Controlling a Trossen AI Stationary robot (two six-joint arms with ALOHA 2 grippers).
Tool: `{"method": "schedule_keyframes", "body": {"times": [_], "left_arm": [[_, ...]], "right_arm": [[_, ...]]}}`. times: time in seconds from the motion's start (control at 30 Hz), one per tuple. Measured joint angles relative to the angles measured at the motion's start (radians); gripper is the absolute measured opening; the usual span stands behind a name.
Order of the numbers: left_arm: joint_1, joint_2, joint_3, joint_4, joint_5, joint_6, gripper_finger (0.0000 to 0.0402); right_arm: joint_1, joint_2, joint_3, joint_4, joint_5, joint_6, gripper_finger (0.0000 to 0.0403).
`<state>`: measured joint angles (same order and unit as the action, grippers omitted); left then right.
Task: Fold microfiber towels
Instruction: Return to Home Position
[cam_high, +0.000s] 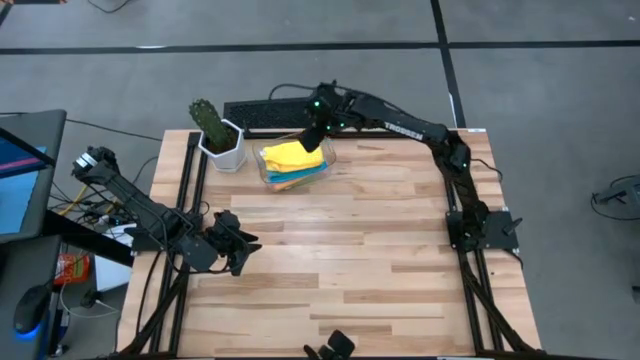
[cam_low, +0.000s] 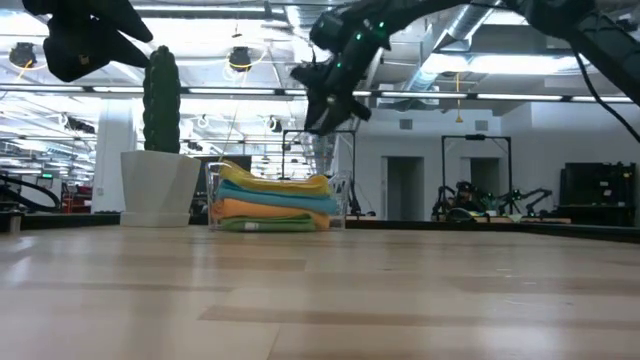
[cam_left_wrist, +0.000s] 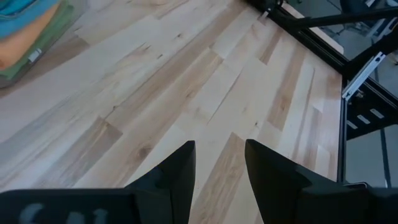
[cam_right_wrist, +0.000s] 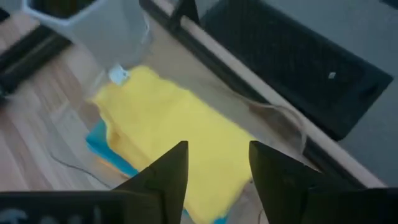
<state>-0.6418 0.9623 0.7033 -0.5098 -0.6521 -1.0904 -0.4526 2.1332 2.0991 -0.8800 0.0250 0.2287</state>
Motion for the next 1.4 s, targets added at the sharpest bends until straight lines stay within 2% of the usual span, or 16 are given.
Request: {"method": "schedule_keyframes", "body": {"times": [0.1,0.27,0.33,0.47,0.7,1.0,1.13,1.23,1.3,1.4], "left_arm": [[0.0,0.0,0.0,0.003,-0.001,-0.001,0.0132],[0.0,0.0,-0.001,0.005,-0.023,0.01,0.0132],[0.0,0.0,-0.001,0.005,-0.028,0.009,0.0132],[0.0,0.0,-0.001,0.005,-0.009,0.008,0.0132],[0.0,0.0,-0.002,0.003,-0.008,0.01,0.0132],[0.002,0.0,-0.002,-0.001,-0.041,0.048,0.0132],[0.002,0.0,-0.002,0.001,-0.044,0.036,0.0132],[0.002,0.0,-0.001,0.035,-0.044,0.01,0.0132],[0.002,-0.007,0.012,0.074,-0.003,0.085,0.0132],[0.008,-0.034,0.064,0.149,0.101,0.29,0.0132]], "right_arm": [[0.005,-0.028,0.0,0.044,-0.004,0.006,0.0188],[0.063,-0.029,0.0,0.255,-0.148,0.005,0.0168],[0.098,0.004,0.005,0.339,-0.152,-0.001,0.0157],[0.133,0.078,-0.002,0.391,-0.153,-0.026,0.0131],[0.137,0.189,-0.002,0.378,-0.156,-0.004,0.0092],[0.132,0.237,-0.003,0.3,-0.159,-0.001,0.0076],[0.124,0.163,-0.002,0.285,-0.19,-0.017,0.0076],[0.109,0.023,-0.002,0.244,-0.186,-0.058,0.0076],[0.101,-0.091,0.003,0.226,-0.185,-0.103,0.0075],[0.1,-0.247,0.002,0.172,-0.191,-0.192,0.0075]]}}
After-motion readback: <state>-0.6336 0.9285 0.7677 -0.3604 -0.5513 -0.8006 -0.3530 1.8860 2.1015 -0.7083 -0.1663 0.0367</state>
